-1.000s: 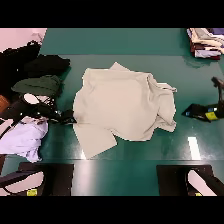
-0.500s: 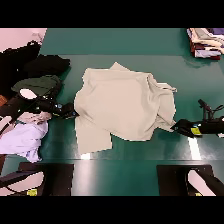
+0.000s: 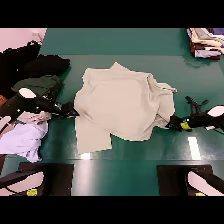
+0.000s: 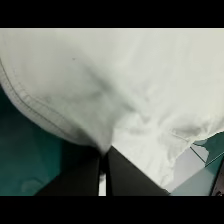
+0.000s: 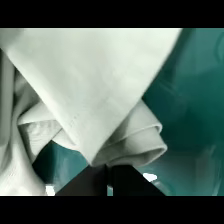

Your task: Fold the shirts.

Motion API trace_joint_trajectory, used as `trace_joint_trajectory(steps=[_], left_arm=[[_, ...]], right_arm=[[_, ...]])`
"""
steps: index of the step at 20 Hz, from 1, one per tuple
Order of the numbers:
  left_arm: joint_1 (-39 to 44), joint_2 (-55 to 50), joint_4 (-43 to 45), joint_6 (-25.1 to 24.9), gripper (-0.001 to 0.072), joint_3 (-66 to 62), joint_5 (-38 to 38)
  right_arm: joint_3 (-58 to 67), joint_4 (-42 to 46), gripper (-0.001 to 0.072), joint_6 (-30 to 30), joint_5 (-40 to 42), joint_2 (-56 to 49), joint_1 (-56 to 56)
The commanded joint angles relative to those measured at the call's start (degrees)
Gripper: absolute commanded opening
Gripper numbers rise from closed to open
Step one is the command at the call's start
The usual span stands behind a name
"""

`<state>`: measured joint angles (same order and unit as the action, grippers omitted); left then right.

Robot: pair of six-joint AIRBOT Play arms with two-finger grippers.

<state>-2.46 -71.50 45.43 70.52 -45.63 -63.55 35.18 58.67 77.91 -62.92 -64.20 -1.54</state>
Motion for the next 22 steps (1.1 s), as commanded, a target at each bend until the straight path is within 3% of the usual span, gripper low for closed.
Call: trace_joint_trajectory(steps=[1,4,8,16,19,22], left_arm=[[-0.1,4.9,1.5,-0.4,0.0024,-1.2,-0.5],[-0.1,13.4,2.3,0.3,0.0025,-8.1,-3.6],[-0.1,21.9,2.4,3.5,0.0026,-27.3,-6.1],[-0.1,23.8,8.5,9.7,0.0025,-73.8,-5.8],[-0.1,23.8,12.1,10.7,0.0025,-81.1,-2.9],[-0.1,23.8,15.9,13.6,0.0025,-76.8,-2.7]], right_arm=[[5.1,-0.1,0.0019,-0.6,-1.7,0.2,2.7],[13.9,-0.1,0.0019,-0.6,-4.2,7.1,2.5],[31.0,-0.2,0.0019,-0.5,-5.2,15.7,-1.8],[62.6,-0.2,0.0019,-0.6,-6.6,22.7,-17.5],[72.5,-0.2,0.0019,-0.5,-10.2,20.8,-23.5],[83.4,-0.3,0.0018,0.8,-16.4,14.6,-25.0]])
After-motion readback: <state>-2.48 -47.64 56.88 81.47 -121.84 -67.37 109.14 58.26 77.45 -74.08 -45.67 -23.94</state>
